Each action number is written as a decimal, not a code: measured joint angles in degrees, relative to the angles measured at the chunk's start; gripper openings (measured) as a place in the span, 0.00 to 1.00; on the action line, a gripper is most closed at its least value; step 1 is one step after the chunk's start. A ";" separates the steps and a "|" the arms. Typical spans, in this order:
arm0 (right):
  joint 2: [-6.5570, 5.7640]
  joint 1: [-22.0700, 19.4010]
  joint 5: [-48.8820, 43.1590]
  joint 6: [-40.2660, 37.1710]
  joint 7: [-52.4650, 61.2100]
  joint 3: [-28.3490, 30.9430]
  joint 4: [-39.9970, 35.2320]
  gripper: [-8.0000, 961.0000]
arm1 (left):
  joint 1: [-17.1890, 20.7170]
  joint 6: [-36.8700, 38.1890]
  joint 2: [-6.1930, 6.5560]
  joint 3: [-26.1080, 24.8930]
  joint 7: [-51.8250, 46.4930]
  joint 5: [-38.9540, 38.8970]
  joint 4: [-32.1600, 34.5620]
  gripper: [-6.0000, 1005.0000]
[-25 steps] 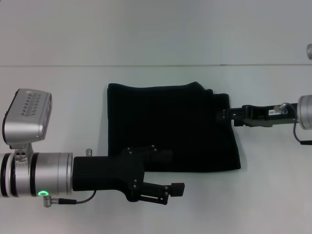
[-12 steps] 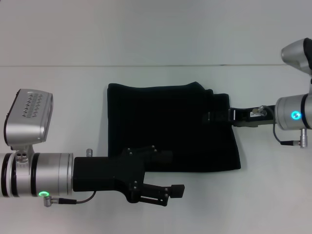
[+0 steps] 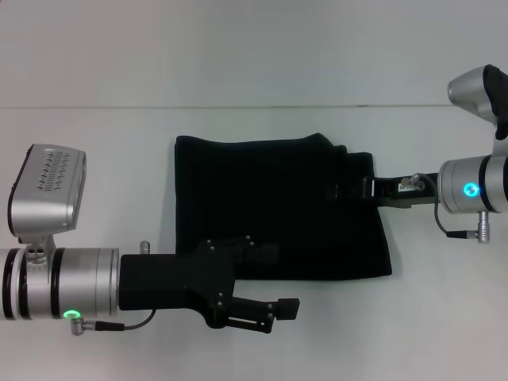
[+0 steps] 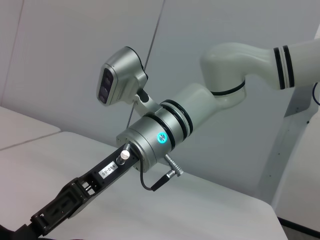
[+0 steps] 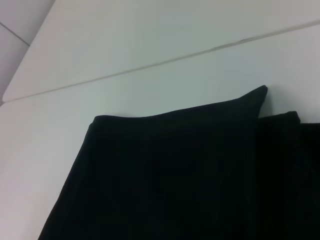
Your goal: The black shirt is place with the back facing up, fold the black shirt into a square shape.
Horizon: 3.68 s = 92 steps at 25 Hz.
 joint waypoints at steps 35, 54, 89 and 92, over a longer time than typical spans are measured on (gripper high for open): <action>0.24 -4.95 10.13 -3.05 -12.29 2.21 -0.84 0.03 | 0.48 -1.18 0.04 -0.60 -0.81 -0.26 -0.38 0.94; 0.71 -6.61 12.63 -9.33 -16.35 2.15 -6.77 0.02 | 0.47 -1.06 -0.06 -0.62 -1.05 -0.40 -0.40 0.94; 0.91 -13.65 14.68 -13.90 -20.97 1.67 -10.33 0.02 | 0.80 -2.41 -0.58 -0.71 -3.79 -0.62 -0.39 0.94; 0.28 -14.83 14.68 -14.05 -22.96 1.77 -8.93 0.05 | 0.55 -3.15 -0.53 -1.28 -4.77 -0.69 -0.39 0.94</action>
